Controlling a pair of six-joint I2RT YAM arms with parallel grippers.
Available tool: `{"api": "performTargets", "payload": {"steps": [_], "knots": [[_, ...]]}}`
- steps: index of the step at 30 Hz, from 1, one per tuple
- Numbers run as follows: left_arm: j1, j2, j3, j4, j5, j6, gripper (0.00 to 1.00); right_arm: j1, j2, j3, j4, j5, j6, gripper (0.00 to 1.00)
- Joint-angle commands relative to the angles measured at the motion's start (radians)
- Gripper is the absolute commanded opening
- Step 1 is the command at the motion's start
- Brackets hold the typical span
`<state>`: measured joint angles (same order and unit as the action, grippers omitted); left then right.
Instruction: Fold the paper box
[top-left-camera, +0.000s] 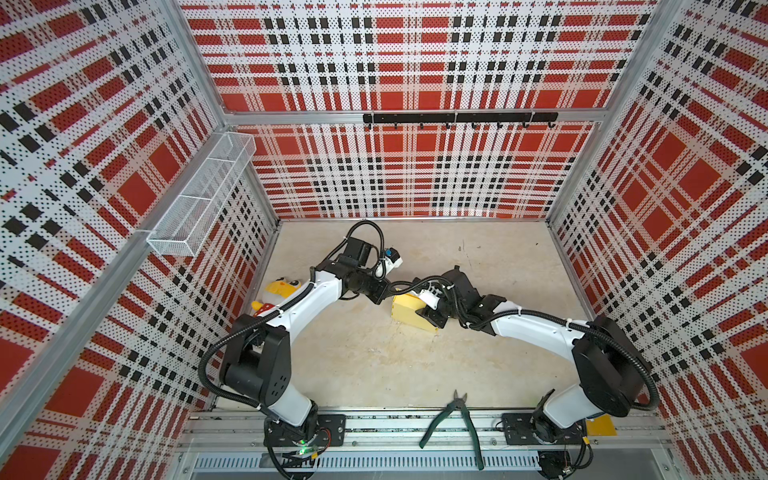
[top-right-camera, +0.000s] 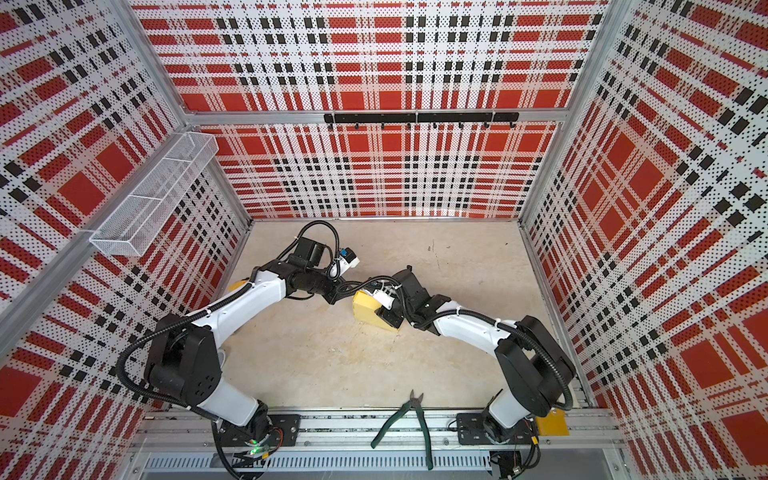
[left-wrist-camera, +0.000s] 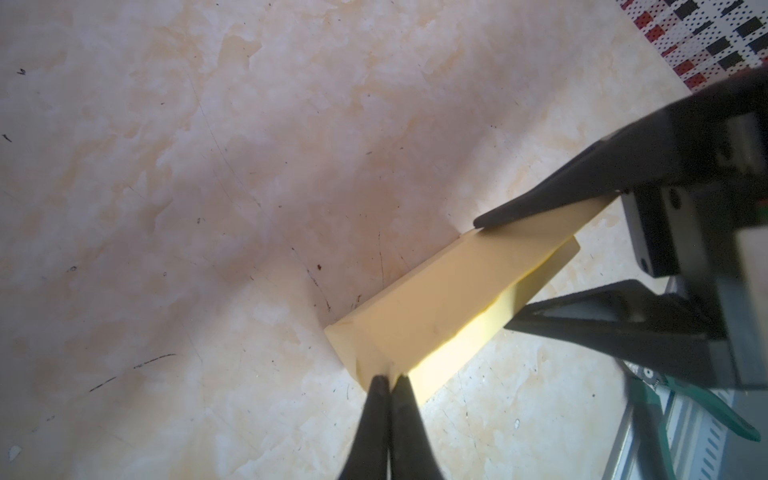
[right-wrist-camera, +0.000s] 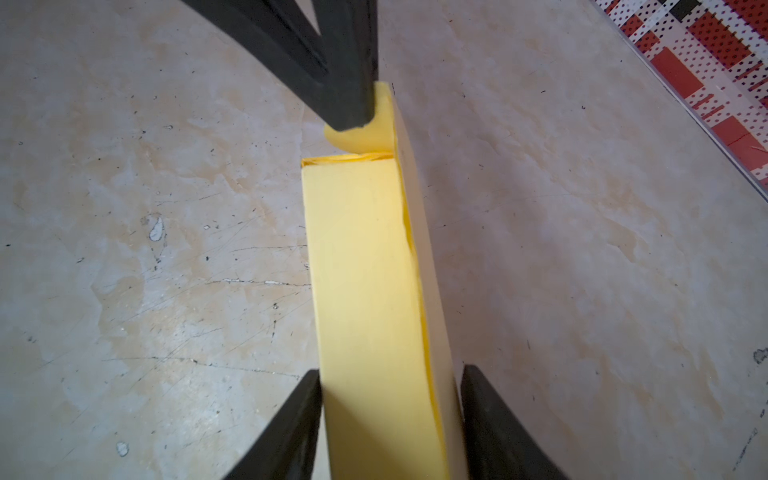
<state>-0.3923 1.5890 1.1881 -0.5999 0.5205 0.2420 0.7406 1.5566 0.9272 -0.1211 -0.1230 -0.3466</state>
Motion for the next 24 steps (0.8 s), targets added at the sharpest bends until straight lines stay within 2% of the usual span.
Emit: {"api": "performTargets", "payload": {"steps": [1,17,24], "knots": [[-0.004,0.011,0.041,-0.005,0.044,-0.052,0.02,0.012,0.025,-0.014,-0.023,0.008,0.009,0.57],[0.007,0.017,0.024,-0.024,0.011,-0.024,0.00,0.014,-0.005,0.015,-0.077,-0.012,-0.009,0.69],[0.007,0.020,0.024,-0.030,0.011,-0.029,0.00,0.012,-0.013,0.033,-0.090,-0.005,0.009,0.69]]}}
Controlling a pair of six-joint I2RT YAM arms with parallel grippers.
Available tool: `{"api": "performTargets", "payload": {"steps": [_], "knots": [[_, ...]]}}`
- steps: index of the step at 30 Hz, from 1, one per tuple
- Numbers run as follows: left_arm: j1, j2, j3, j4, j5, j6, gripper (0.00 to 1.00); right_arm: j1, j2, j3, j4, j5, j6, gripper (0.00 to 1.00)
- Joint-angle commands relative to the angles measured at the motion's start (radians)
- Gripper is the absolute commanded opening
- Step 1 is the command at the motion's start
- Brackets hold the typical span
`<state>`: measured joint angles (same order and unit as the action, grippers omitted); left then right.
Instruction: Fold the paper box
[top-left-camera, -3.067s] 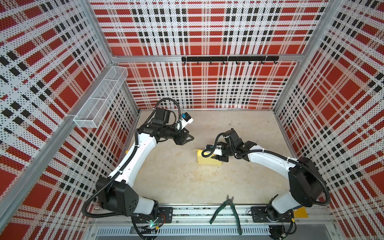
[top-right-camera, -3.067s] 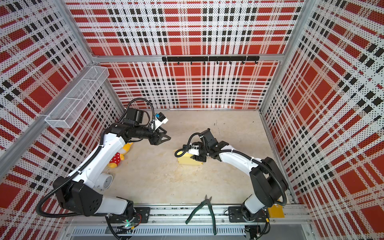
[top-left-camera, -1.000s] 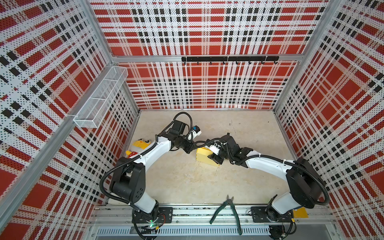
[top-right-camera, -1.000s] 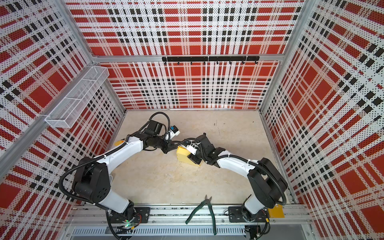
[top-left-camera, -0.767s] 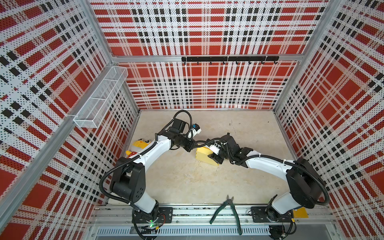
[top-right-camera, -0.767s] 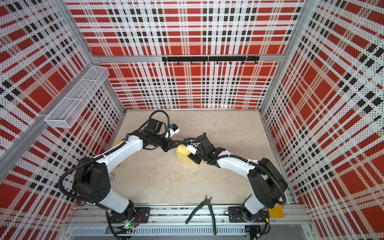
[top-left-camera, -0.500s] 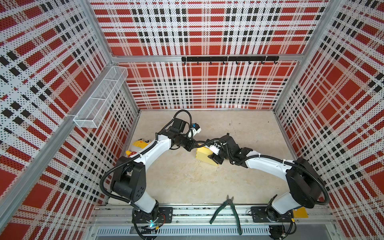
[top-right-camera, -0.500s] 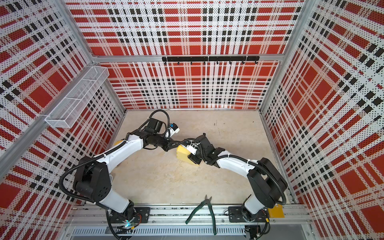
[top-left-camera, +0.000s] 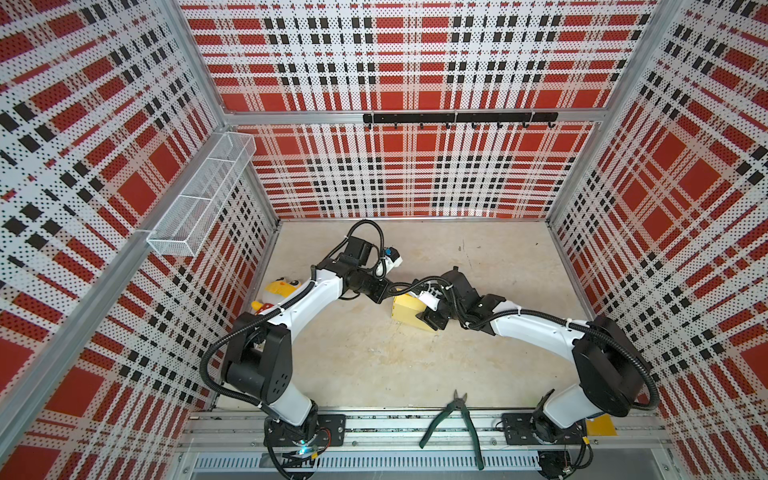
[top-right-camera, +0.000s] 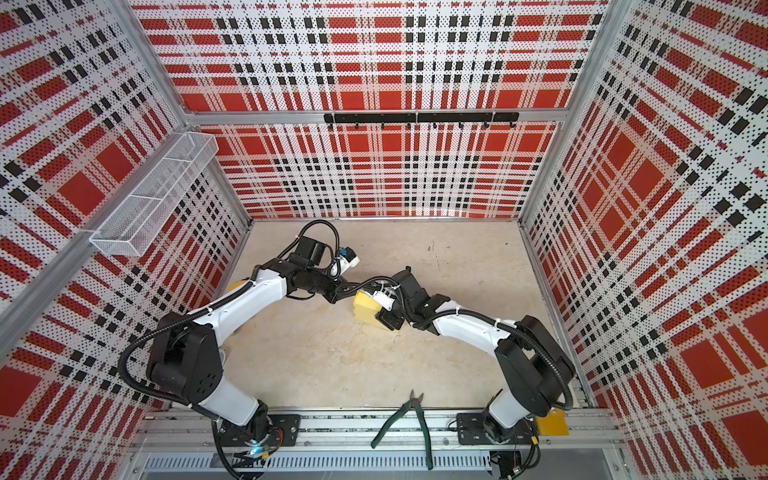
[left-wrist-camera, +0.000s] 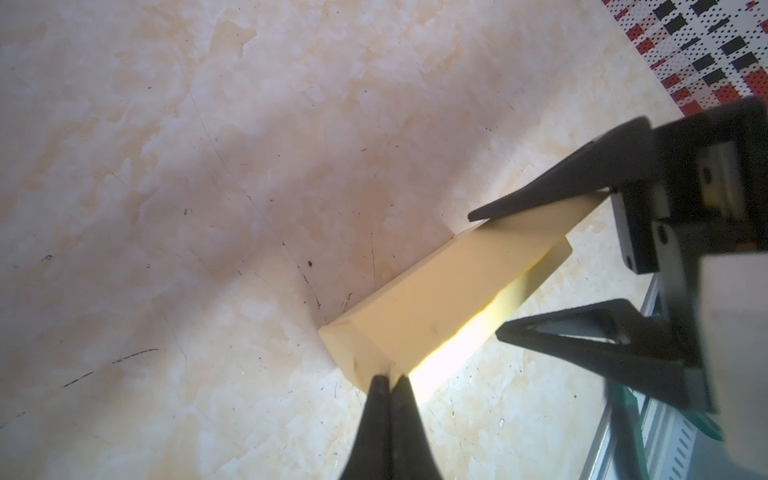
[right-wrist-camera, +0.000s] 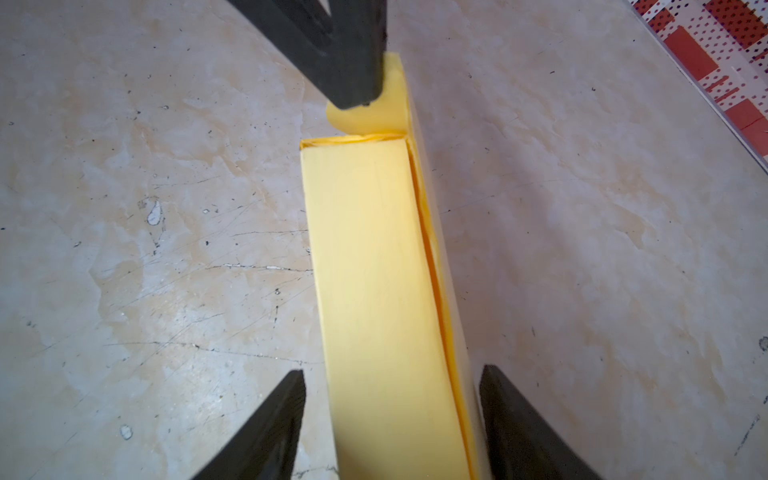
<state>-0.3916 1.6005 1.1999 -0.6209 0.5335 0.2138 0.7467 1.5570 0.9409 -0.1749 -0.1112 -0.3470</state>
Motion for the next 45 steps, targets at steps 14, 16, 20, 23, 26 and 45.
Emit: {"api": "performTargets", "payload": {"steps": [14,16,20,23,26,45], "knots": [[0.004,0.007,-0.039,0.026,-0.024,0.035,0.00,-0.026,-0.072,0.014,0.034,-0.065,0.182,0.72],[0.004,0.007,-0.040,0.027,-0.024,0.036,0.00,-0.026,-0.066,0.020,0.028,-0.070,0.183,0.70],[0.005,0.004,-0.036,0.027,-0.016,0.025,0.00,-0.026,-0.032,0.026,-0.001,-0.039,0.176,0.66],[0.004,-0.001,-0.029,0.023,-0.009,0.017,0.00,-0.026,-0.003,0.026,-0.011,-0.022,0.172,0.64],[0.004,-0.007,-0.019,0.014,-0.003,0.008,0.00,-0.026,0.026,0.032,-0.026,-0.003,0.168,0.62],[0.019,0.004,0.050,-0.049,0.104,-0.126,0.00,-0.007,0.067,0.032,-0.054,0.064,0.125,0.61]]}}
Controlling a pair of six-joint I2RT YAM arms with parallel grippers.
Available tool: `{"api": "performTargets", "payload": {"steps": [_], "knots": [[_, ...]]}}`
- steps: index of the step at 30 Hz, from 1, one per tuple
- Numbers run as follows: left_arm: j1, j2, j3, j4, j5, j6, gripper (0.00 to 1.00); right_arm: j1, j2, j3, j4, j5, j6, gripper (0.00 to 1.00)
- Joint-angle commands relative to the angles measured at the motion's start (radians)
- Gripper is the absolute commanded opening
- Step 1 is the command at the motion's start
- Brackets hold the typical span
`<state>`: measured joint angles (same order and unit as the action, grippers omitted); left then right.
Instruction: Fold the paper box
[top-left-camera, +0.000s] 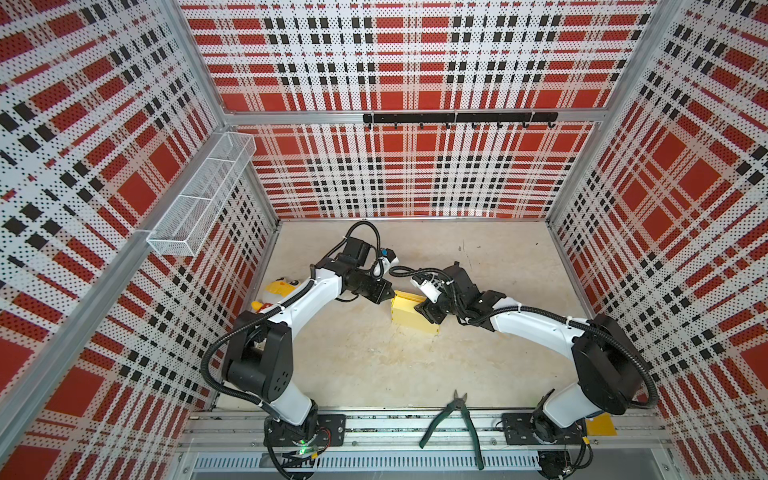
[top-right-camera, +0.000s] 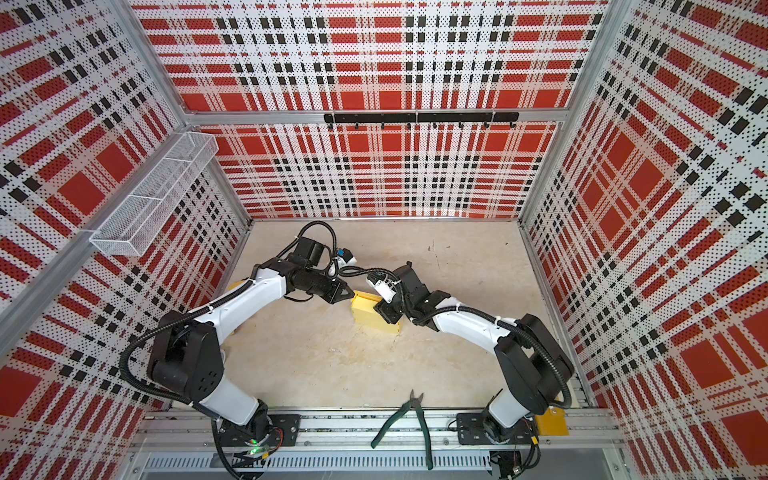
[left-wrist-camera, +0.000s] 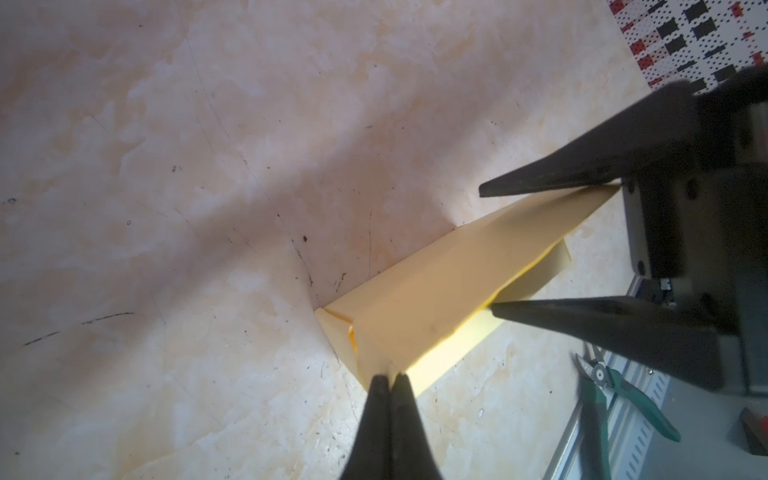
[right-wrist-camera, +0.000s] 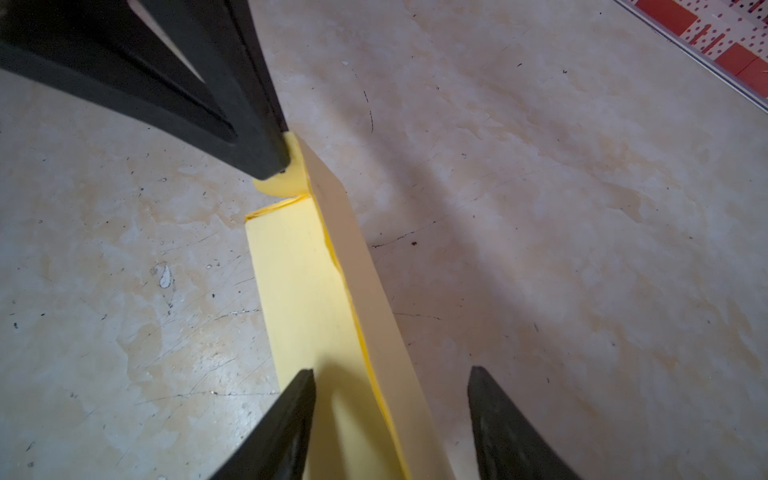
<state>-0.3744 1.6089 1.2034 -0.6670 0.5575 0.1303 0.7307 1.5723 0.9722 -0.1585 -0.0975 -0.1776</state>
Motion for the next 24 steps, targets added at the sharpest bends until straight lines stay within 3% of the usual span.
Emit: {"api": "performTargets", "payload": {"steps": [1,9,24], "knots": [[0.001,-0.002,0.048,-0.002,0.088,-0.048,0.00,0.013,0.055,0.003,-0.073,0.054,-0.049,0.61],[0.003,0.005,0.019,0.032,0.113,-0.103,0.00,0.013,0.057,0.003,-0.063,0.061,-0.046,0.61],[0.006,-0.009,-0.073,0.114,0.063,-0.136,0.00,0.012,0.031,0.002,-0.050,0.059,-0.036,0.61]]}}
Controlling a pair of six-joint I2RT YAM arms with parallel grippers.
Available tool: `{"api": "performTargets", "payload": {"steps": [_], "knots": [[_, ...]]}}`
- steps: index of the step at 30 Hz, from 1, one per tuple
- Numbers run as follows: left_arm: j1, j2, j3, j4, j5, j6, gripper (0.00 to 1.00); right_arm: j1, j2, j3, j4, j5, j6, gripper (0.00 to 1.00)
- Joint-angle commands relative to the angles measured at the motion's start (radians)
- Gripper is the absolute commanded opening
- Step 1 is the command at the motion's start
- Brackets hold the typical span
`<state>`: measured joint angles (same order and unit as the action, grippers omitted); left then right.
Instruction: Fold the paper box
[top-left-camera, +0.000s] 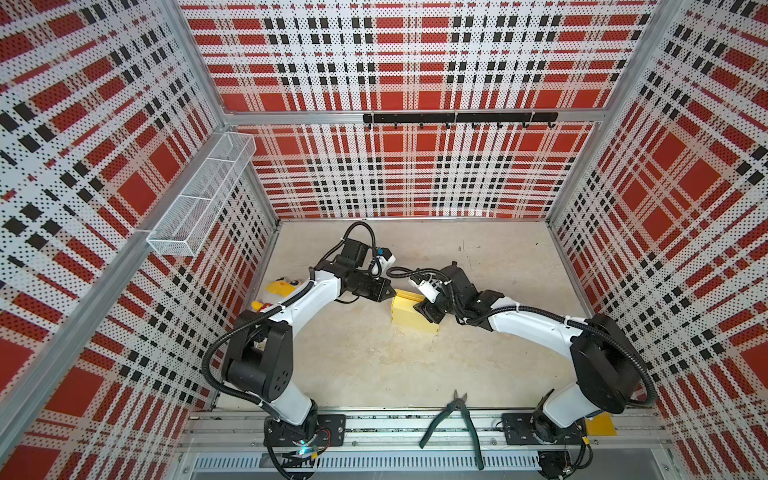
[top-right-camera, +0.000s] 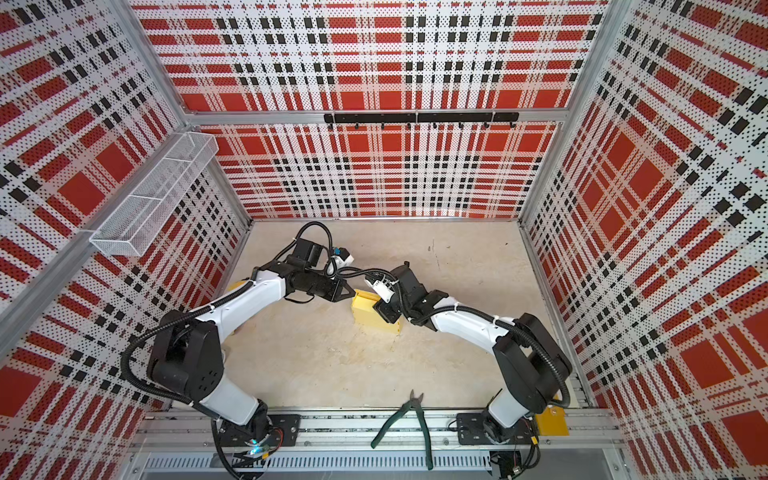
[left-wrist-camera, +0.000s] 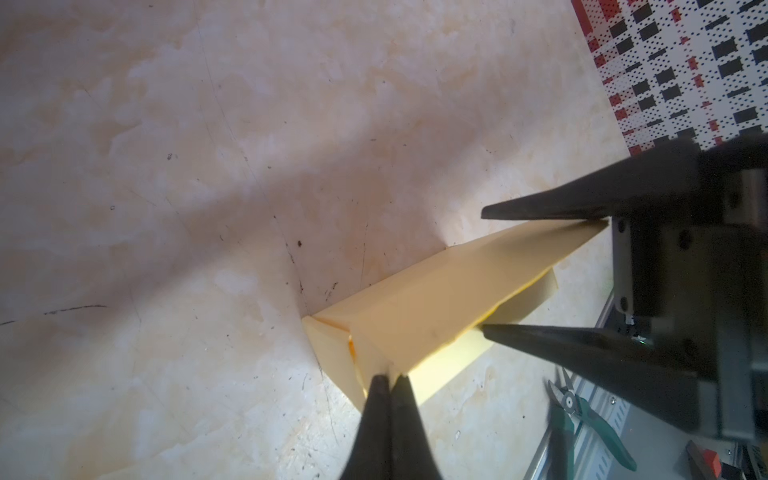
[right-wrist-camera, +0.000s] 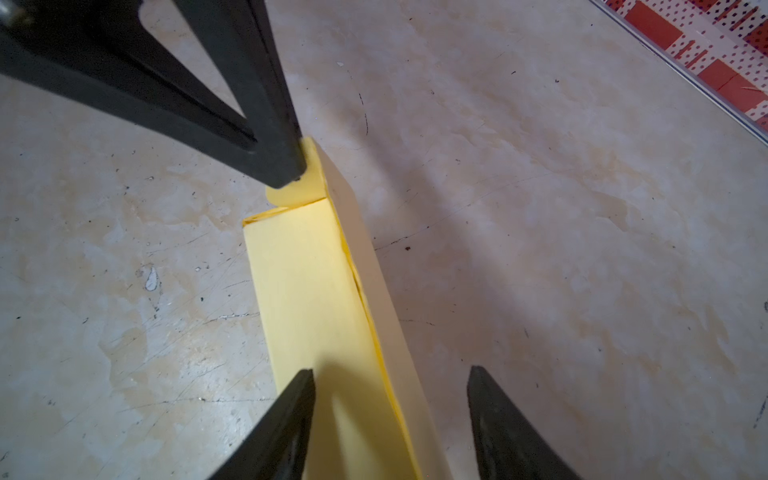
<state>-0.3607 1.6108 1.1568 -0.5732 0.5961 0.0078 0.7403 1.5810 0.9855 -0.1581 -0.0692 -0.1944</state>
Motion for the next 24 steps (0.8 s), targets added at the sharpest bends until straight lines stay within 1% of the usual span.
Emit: {"api": "performTargets", "payload": {"steps": [1,13,17,24], "knots": [[-0.009,-0.011,-0.030,0.020,0.020,-0.008,0.00,0.004,0.017,-0.013,-0.050,0.032,-0.016,0.61],[-0.011,-0.038,-0.048,0.017,0.001,0.021,0.00,-0.003,-0.033,-0.004,-0.037,0.058,0.010,0.65],[-0.013,-0.038,-0.051,0.018,0.000,0.023,0.00,-0.006,-0.075,-0.001,-0.038,0.056,0.027,0.66],[-0.014,-0.038,-0.051,0.021,-0.004,0.027,0.00,-0.006,-0.171,-0.005,-0.090,0.071,0.050,0.68]]}}
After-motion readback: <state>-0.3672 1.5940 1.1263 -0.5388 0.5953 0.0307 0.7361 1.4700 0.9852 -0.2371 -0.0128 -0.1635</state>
